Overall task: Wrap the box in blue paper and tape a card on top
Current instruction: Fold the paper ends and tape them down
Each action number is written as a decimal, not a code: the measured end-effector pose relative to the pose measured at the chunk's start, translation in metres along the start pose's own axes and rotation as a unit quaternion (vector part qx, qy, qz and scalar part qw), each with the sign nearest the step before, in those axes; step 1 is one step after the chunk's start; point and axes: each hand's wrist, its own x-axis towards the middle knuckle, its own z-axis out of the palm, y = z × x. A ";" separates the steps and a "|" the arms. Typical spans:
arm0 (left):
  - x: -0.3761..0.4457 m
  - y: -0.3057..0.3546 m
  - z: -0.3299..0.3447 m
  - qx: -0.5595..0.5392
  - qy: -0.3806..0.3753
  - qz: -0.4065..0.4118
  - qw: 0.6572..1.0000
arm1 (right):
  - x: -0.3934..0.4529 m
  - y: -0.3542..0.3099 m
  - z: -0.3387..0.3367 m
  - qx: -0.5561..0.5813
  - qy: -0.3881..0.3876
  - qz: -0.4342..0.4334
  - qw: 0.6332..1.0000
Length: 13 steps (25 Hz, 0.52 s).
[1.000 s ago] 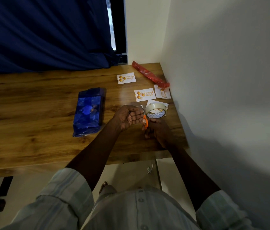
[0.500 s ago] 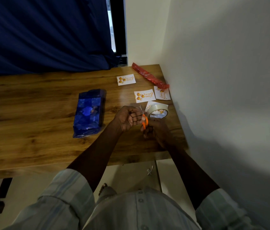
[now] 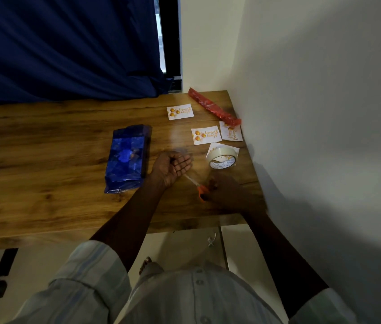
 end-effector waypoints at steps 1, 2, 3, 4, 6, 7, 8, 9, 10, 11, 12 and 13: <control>0.002 0.001 -0.002 0.006 0.008 -0.001 1.000 | -0.002 0.001 0.004 -0.105 -0.023 0.018 0.994; 0.004 0.000 -0.004 0.019 0.011 -0.006 1.000 | -0.004 0.001 0.010 -0.186 -0.026 0.024 0.982; 0.003 -0.001 -0.004 0.033 0.009 -0.012 0.999 | -0.005 0.001 0.017 -0.232 -0.016 0.020 0.972; 0.003 -0.003 -0.004 0.046 0.006 -0.017 0.999 | -0.005 -0.001 0.023 -0.246 0.002 0.017 0.969; 0.004 -0.007 -0.001 0.064 0.002 -0.026 0.998 | -0.002 -0.002 0.028 -0.221 0.014 0.018 0.975; 0.003 -0.009 0.000 0.070 0.003 -0.031 0.997 | -0.001 -0.004 0.026 -0.208 -0.013 0.017 0.978; 0.003 -0.011 0.001 0.073 0.002 -0.035 0.997 | 0.001 -0.003 0.023 -0.207 -0.053 0.008 0.977; 0.003 -0.013 0.001 0.071 0.002 -0.038 0.997 | 0.002 -0.003 0.018 -0.199 -0.086 0.004 0.976; 0.004 -0.014 0.001 0.066 0.000 -0.038 0.997 | 0.002 -0.004 0.012 -0.183 -0.075 -0.005 0.980; 0.004 -0.014 0.000 0.062 -0.001 -0.038 0.997 | 0.004 -0.006 0.005 -0.162 -0.011 -0.008 0.987; 0.004 -0.014 0.000 0.058 -0.002 -0.039 0.998 | 0.008 -0.007 -0.001 -0.148 0.108 -0.002 0.983; 0.003 -0.014 0.000 0.054 -0.002 -0.040 0.998 | 0.015 -0.005 -0.007 -0.144 0.219 0.013 0.965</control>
